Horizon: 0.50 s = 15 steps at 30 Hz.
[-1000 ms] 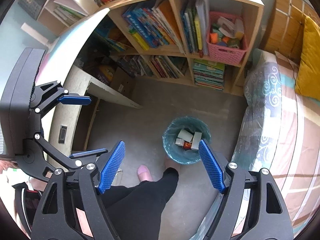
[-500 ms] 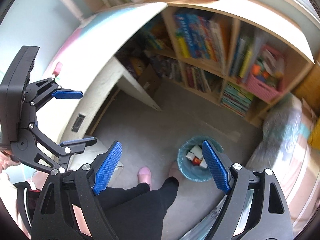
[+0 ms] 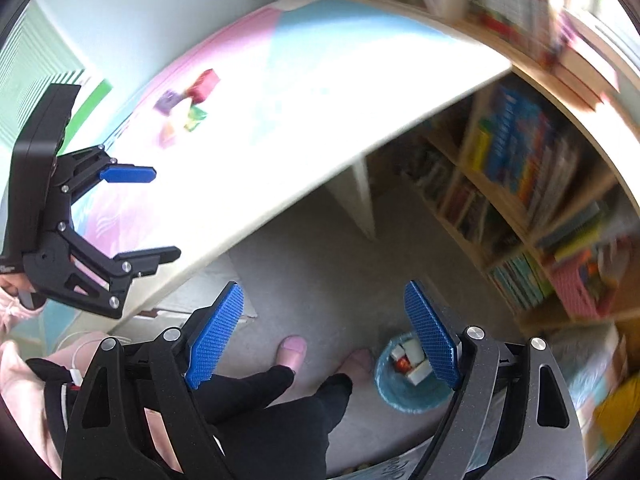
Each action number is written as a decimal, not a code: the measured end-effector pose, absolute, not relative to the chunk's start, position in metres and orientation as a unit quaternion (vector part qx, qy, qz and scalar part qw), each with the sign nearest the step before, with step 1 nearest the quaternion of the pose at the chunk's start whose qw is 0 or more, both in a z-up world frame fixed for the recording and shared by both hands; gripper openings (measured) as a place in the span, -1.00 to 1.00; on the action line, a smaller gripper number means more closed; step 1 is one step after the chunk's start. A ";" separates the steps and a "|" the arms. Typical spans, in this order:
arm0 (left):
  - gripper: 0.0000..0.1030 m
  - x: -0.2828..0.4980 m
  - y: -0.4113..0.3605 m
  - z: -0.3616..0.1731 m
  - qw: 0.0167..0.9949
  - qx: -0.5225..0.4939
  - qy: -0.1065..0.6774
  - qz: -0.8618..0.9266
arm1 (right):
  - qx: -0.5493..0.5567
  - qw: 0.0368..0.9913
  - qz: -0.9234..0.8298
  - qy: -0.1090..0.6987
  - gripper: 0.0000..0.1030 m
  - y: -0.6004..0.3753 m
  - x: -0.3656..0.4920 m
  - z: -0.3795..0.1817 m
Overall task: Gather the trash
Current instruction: 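Move both open tools back over the mat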
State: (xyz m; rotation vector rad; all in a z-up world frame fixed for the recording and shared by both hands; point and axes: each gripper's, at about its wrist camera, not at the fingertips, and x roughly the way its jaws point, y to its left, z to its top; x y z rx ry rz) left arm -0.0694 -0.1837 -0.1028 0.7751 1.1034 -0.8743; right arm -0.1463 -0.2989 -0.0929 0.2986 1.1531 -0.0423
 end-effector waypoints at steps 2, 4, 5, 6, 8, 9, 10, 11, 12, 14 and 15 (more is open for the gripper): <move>0.75 -0.059 -0.164 -0.102 0.706 0.333 0.501 -0.374 | 0.126 0.828 -0.002 0.546 0.62 -0.287 -0.131 -0.092; 0.75 -0.050 -0.146 -0.102 0.716 0.321 0.506 -0.357 | 0.113 0.828 0.014 0.548 0.63 -0.275 -0.116 -0.091; 0.75 -0.045 -0.135 -0.101 0.722 0.315 0.509 -0.348 | 0.106 0.828 0.023 0.550 0.64 -0.269 -0.109 -0.091; 0.75 -0.041 -0.128 -0.101 0.725 0.312 0.510 -0.342 | 0.099 0.829 0.032 0.550 0.66 -0.263 -0.101 -0.090; 0.76 -0.033 -0.115 -0.100 0.733 0.305 0.513 -0.328 | 0.087 0.829 0.046 0.551 0.67 -0.251 -0.088 -0.088; 0.76 -0.029 -0.108 -0.099 0.737 0.301 0.514 -0.321 | 0.080 0.829 0.054 0.552 0.67 -0.245 -0.081 -0.087; 0.76 -0.023 -0.100 -0.098 0.740 0.297 0.515 -0.315 | 0.075 0.829 0.059 0.552 0.67 -0.240 -0.076 -0.087; 0.77 -0.019 -0.094 -0.097 0.743 0.292 0.516 -0.309 | 0.069 0.828 0.065 0.552 0.67 -0.234 -0.070 -0.086; 0.78 -0.015 -0.087 -0.097 0.746 0.289 0.517 -0.304 | 0.065 0.828 0.069 0.553 0.67 -0.229 -0.065 -0.086; 0.79 -0.007 -0.076 -0.095 0.751 0.283 0.519 -0.295 | 0.058 0.827 0.077 0.554 0.67 -0.218 -0.055 -0.085; 0.79 -0.004 -0.071 -0.095 0.752 0.283 0.519 -0.293 | 0.055 0.826 0.082 0.555 0.67 -0.215 -0.051 -0.084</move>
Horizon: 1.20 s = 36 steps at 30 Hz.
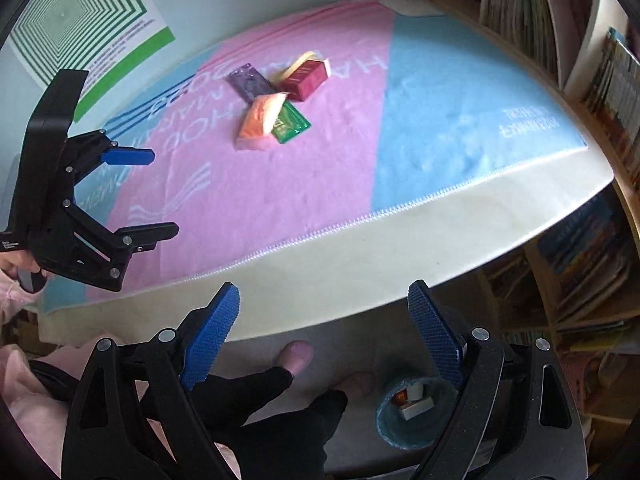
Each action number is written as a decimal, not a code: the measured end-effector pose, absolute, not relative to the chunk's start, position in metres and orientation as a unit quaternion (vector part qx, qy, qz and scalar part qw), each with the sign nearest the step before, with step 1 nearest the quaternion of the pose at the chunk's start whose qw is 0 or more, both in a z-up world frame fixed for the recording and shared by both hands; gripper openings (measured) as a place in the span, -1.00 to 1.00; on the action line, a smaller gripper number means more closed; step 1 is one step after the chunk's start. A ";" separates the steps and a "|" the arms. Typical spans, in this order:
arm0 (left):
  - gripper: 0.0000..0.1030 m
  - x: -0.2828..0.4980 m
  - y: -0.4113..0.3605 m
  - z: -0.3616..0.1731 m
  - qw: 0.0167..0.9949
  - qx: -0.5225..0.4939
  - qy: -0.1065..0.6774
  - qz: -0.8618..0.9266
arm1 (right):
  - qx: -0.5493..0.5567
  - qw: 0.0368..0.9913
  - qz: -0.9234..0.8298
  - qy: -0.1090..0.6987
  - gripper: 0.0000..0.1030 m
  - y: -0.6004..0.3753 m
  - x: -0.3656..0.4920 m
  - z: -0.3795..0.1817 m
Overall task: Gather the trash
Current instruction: 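Move both open tools back over the mat, then grasp the orange bag with the right tool while the left tool grasps the DARLIE toothbrush pack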
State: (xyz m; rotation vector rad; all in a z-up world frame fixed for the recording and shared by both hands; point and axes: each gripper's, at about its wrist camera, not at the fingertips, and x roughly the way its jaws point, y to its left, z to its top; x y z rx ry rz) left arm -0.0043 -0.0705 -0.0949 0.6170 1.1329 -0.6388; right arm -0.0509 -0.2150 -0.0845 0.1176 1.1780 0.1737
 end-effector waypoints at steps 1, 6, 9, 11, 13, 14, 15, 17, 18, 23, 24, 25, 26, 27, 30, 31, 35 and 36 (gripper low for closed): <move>0.79 -0.001 -0.065 -0.095 0.753 0.283 0.518 -0.289 | 0.052 0.826 0.086 0.555 0.67 -0.211 -0.046 -0.084; 0.79 0.019 -0.043 -0.096 0.756 0.289 0.518 -0.276 | 0.040 0.823 0.100 0.558 0.67 -0.192 -0.024 -0.082; 0.80 0.035 -0.033 -0.095 0.755 0.297 0.516 -0.273 | 0.034 0.821 0.108 0.560 0.67 -0.179 -0.009 -0.078; 0.81 0.048 -0.027 -0.094 0.753 0.304 0.514 -0.275 | 0.031 0.820 0.110 0.561 0.67 -0.172 0.003 -0.075; 0.82 0.063 -0.022 -0.094 0.750 0.316 0.510 -0.278 | 0.033 0.819 0.112 0.561 0.67 -0.165 0.015 -0.072; 0.82 0.069 -0.020 -0.095 0.749 0.321 0.509 -0.279 | 0.034 0.819 0.112 0.562 0.67 -0.162 0.022 -0.072; 0.82 0.077 -0.017 -0.095 0.747 0.327 0.506 -0.281 | 0.034 0.819 0.112 0.562 0.67 -0.159 0.028 -0.072; 0.82 0.092 -0.014 -0.096 0.742 0.338 0.501 -0.288 | 0.036 0.817 0.108 0.565 0.67 -0.153 0.040 -0.072; 0.82 0.099 -0.012 -0.097 0.741 0.342 0.500 -0.290 | 0.039 0.816 0.107 0.567 0.67 -0.151 0.045 -0.074; 0.82 0.131 -0.011 -0.106 0.727 0.368 0.490 -0.309 | 0.049 0.813 0.095 0.572 0.67 -0.137 0.072 -0.082; 0.82 0.136 -0.012 -0.107 0.725 0.373 0.487 -0.314 | 0.050 0.812 0.093 0.574 0.67 -0.135 0.077 -0.084; 0.82 0.142 -0.013 -0.108 0.722 0.378 0.484 -0.319 | 0.052 0.810 0.091 0.577 0.67 -0.133 0.082 -0.087; 0.82 0.146 -0.014 -0.110 0.720 0.382 0.481 -0.323 | 0.054 0.809 0.088 0.579 0.67 -0.131 0.087 -0.089; 0.82 0.150 -0.015 -0.111 0.718 0.384 0.479 -0.328 | 0.056 0.808 0.087 0.580 0.67 -0.129 0.091 -0.091; 0.82 0.165 -0.021 -0.115 0.709 0.394 0.474 -0.344 | 0.061 0.805 0.080 0.584 0.67 -0.125 0.103 -0.097; 0.82 0.170 -0.023 -0.117 0.705 0.398 0.471 -0.351 | 0.064 0.804 0.078 0.587 0.67 -0.124 0.107 -0.100; 0.82 0.187 -0.033 -0.126 0.692 0.411 0.464 -0.370 | 0.073 0.797 0.068 0.596 0.67 -0.120 0.121 -0.113; 0.82 0.191 -0.036 -0.129 0.688 0.413 0.464 -0.374 | 0.077 0.796 0.067 0.597 0.67 -0.120 0.124 -0.115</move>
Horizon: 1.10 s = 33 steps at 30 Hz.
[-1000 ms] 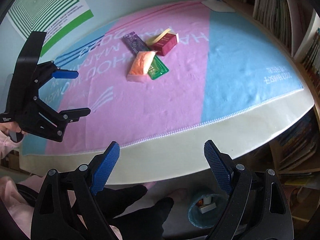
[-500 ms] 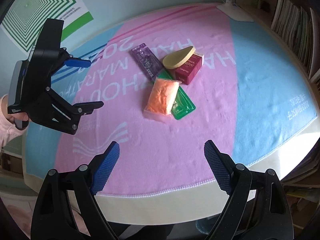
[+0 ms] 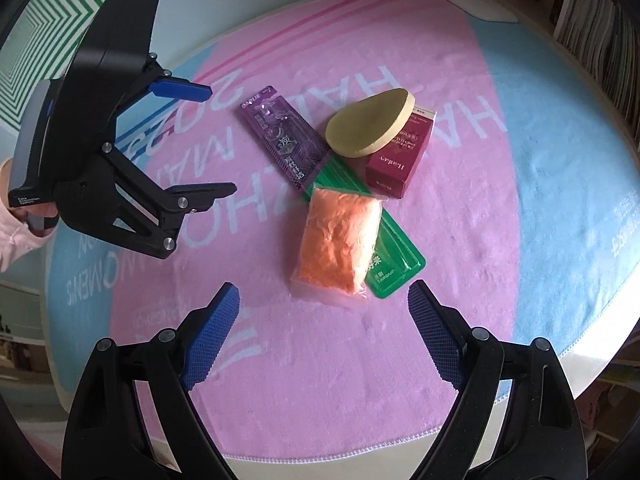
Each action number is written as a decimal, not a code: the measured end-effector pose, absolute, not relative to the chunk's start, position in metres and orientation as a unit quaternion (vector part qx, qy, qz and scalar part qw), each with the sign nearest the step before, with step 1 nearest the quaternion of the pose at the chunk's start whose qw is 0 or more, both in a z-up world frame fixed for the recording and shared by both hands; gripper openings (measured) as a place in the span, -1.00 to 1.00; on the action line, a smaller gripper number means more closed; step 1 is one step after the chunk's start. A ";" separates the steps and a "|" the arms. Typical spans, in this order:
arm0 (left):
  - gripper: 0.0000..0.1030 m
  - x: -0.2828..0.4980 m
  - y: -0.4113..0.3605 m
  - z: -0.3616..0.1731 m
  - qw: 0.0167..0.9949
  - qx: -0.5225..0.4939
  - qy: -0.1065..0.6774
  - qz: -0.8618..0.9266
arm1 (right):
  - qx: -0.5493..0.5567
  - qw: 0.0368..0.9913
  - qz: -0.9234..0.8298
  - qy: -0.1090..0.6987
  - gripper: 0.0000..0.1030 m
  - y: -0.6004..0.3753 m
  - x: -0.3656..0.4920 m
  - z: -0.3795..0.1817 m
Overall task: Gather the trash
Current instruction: 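Grasp the orange bag with the right tool while the left tool grasps the DARLIE toothbrush pack, then lift the orange bag and toothbrush pack toward the wastebasket with both tools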
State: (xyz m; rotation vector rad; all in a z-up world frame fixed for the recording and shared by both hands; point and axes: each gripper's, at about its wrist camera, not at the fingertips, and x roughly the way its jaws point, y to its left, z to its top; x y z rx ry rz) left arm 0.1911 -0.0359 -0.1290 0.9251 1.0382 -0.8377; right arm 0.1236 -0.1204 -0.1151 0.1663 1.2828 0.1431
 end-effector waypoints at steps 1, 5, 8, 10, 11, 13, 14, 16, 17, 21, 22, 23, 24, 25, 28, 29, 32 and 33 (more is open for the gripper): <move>0.82 0.195 -0.038 -0.131 0.687 0.415 0.463 -0.377 | 0.082 0.794 0.064 0.598 0.67 -0.120 0.127 -0.118; 0.82 0.211 -0.049 -0.139 0.674 0.411 0.465 -0.399 | 0.079 0.794 0.048 0.601 0.67 -0.119 0.137 -0.125; 0.82 0.218 -0.055 -0.145 0.665 0.418 0.460 -0.415 | 0.076 0.793 0.038 0.603 0.67 -0.118 0.145 -0.132; 0.82 0.223 -0.062 -0.148 0.655 0.419 0.456 -0.433 | 0.072 0.793 0.029 0.605 0.65 -0.116 0.148 -0.136; 0.82 0.225 -0.064 -0.149 0.652 0.421 0.453 -0.438 | 0.068 0.793 0.022 0.605 0.64 -0.116 0.150 -0.139; 0.83 0.227 -0.069 -0.152 0.643 0.428 0.447 -0.452 | 0.064 0.793 0.013 0.606 0.61 -0.114 0.153 -0.143; 0.89 0.228 -0.073 -0.154 0.637 0.433 0.441 -0.460 | 0.058 0.793 0.006 0.606 0.59 -0.114 0.154 -0.144; 0.89 0.231 -0.078 -0.155 0.627 0.434 0.437 -0.477 | 0.042 0.793 -0.011 0.607 0.39 -0.113 0.155 -0.147; 0.89 0.233 -0.081 -0.156 0.620 0.431 0.438 -0.488 | 0.039 0.795 -0.015 0.606 0.36 -0.112 0.155 -0.148; 0.85 0.239 -0.092 -0.164 0.578 0.420 0.450 -0.536 | 0.031 0.800 -0.021 0.599 0.03 -0.113 0.152 -0.144; 0.83 0.239 -0.093 -0.165 0.576 0.413 0.448 -0.545 | 0.033 0.801 -0.024 0.598 -0.16 -0.116 0.150 -0.142; 0.79 0.239 -0.095 -0.165 0.572 0.416 0.442 -0.551 | 0.036 0.801 -0.029 0.597 -0.27 -0.119 0.148 -0.139; 0.72 0.239 -0.096 -0.164 0.568 0.419 0.437 -0.558 | 0.041 0.802 -0.032 0.595 -0.44 -0.124 0.146 -0.136; 0.48 0.237 -0.096 -0.161 0.563 0.420 0.433 -0.565 | 0.053 0.802 -0.031 0.594 -0.52 -0.128 0.144 -0.134; -0.02 0.233 -0.095 -0.155 0.551 0.431 0.422 -0.576 | 0.070 0.800 -0.032 0.595 -0.57 -0.136 0.138 -0.132; -0.10 0.233 -0.095 -0.155 0.547 0.431 0.426 -0.578 | 0.075 0.798 -0.031 0.597 -0.57 -0.138 0.136 -0.132; -0.22 0.227 -0.093 -0.150 0.543 0.432 0.432 -0.576 | 0.082 0.797 -0.029 0.598 -0.57 -0.140 0.128 -0.131; -0.23 0.223 -0.092 -0.149 0.543 0.436 0.429 -0.575 | 0.084 0.796 -0.028 0.598 -0.57 -0.140 0.126 -0.130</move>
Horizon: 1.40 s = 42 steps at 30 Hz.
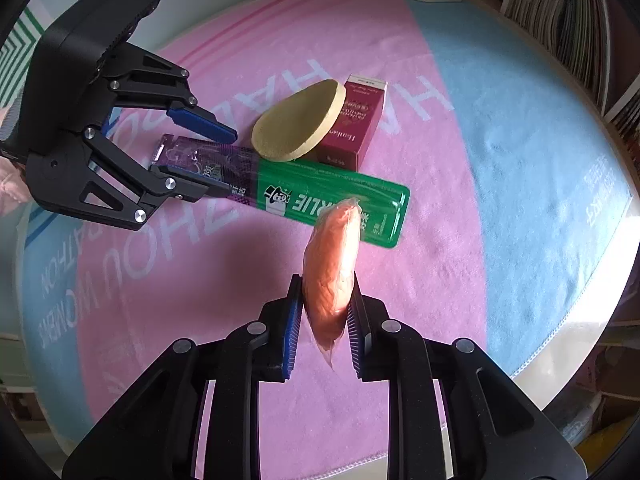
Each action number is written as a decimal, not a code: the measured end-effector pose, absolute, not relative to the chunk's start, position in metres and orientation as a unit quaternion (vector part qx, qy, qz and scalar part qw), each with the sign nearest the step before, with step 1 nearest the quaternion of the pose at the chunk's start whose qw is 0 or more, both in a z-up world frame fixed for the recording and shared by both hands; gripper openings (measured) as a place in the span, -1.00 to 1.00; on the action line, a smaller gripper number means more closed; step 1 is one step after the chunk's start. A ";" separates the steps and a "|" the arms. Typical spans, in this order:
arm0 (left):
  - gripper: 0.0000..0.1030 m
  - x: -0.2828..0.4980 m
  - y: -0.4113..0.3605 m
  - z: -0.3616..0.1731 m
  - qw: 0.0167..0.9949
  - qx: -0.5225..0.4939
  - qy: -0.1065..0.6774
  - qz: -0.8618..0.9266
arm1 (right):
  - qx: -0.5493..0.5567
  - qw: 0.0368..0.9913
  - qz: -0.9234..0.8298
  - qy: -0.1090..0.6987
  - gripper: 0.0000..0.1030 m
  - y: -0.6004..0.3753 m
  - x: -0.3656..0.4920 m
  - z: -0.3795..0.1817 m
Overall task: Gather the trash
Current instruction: 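Lift the orange bag and toothbrush pack toward the wastebasket with both tools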
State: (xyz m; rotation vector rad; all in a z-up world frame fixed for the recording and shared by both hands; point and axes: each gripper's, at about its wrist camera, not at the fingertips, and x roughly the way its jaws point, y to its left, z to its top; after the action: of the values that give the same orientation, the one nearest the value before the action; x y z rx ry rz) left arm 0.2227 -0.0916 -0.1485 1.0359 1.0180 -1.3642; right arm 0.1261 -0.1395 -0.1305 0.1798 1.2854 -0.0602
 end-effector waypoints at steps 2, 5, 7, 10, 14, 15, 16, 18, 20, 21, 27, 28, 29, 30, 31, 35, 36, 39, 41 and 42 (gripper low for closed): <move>-0.26 0.216 -0.091 -0.148 0.544 0.446 0.425 -0.571 | 0.084 0.798 -0.026 0.597 -0.58 -0.139 0.122 -0.128; -0.32 0.211 -0.092 -0.145 0.550 0.456 0.419 -0.561 | 0.085 0.800 -0.022 0.594 -0.60 -0.138 0.119 -0.125; -0.63 0.209 -0.092 -0.140 0.559 0.454 0.418 -0.554 | 0.086 0.802 -0.021 0.591 -0.61 -0.142 0.118 -0.122; -0.69 0.206 -0.091 -0.135 0.559 0.454 0.426 -0.547 | 0.086 0.805 -0.018 0.586 -0.63 -0.140 0.112 -0.115; -0.70 0.190 -0.088 -0.137 0.555 0.462 0.430 -0.541 | 0.083 0.810 -0.017 0.580 -0.63 -0.142 0.101 -0.104; -0.70 0.187 -0.088 -0.136 0.557 0.461 0.429 -0.541 | 0.082 0.811 -0.017 0.579 -0.63 -0.143 0.099 -0.101; -0.70 0.184 -0.088 -0.133 0.560 0.458 0.430 -0.540 | 0.083 0.811 -0.017 0.578 -0.63 -0.144 0.095 -0.099; -0.70 0.180 -0.087 -0.129 0.562 0.454 0.431 -0.541 | 0.081 0.813 -0.017 0.576 -0.63 -0.142 0.091 -0.096; -0.70 0.173 -0.087 -0.123 0.566 0.452 0.430 -0.538 | 0.081 0.814 -0.016 0.575 -0.63 -0.140 0.086 -0.094; -0.70 0.169 -0.084 -0.122 0.566 0.451 0.431 -0.538 | 0.081 0.815 -0.016 0.574 -0.63 -0.141 0.082 -0.092; -0.70 0.153 -0.072 -0.102 0.578 0.449 0.428 -0.531 | 0.081 0.822 -0.016 0.563 -0.63 -0.143 0.069 -0.085; -0.70 0.149 -0.070 -0.099 0.581 0.449 0.425 -0.529 | 0.081 0.824 -0.017 0.561 -0.63 -0.144 0.064 -0.081; -0.70 0.146 -0.070 -0.096 0.583 0.449 0.425 -0.528 | 0.081 0.824 -0.018 0.560 -0.63 -0.145 0.061 -0.079; -0.70 0.135 -0.064 -0.091 0.585 0.449 0.424 -0.526 | 0.082 0.825 -0.019 0.558 -0.63 -0.146 0.058 -0.078; -0.70 0.133 -0.066 -0.088 0.587 0.449 0.423 -0.524 | 0.084 0.826 -0.020 0.556 -0.63 -0.148 0.054 -0.076; -0.70 0.119 -0.073 -0.078 0.593 0.453 0.416 -0.519 | 0.089 0.831 -0.026 0.548 -0.63 -0.157 0.038 -0.069; -0.70 0.115 -0.076 -0.075 0.595 0.455 0.414 -0.518 | 0.090 0.832 -0.028 0.547 -0.63 -0.159 0.034 -0.068; -0.70 0.101 -0.083 -0.067 0.599 0.455 0.409 -0.517 | 0.097 0.836 -0.034 0.539 -0.63 -0.169 0.019 -0.065; -0.70 0.089 -0.091 -0.064 0.598 0.454 0.408 -0.520 | 0.105 0.838 -0.040 0.534 -0.63 -0.178 0.006 -0.062; -0.70 0.083 -0.095 -0.063 0.597 0.455 0.406 -0.522 | 0.109 0.839 -0.044 0.531 -0.63 -0.183 0.000 -0.061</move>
State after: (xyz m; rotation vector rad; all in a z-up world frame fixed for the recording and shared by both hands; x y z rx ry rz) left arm 0.0833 -0.0951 -0.0629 1.0551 0.9434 -1.2106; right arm -0.0004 -0.1826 -0.0613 0.2312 1.1240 -0.0921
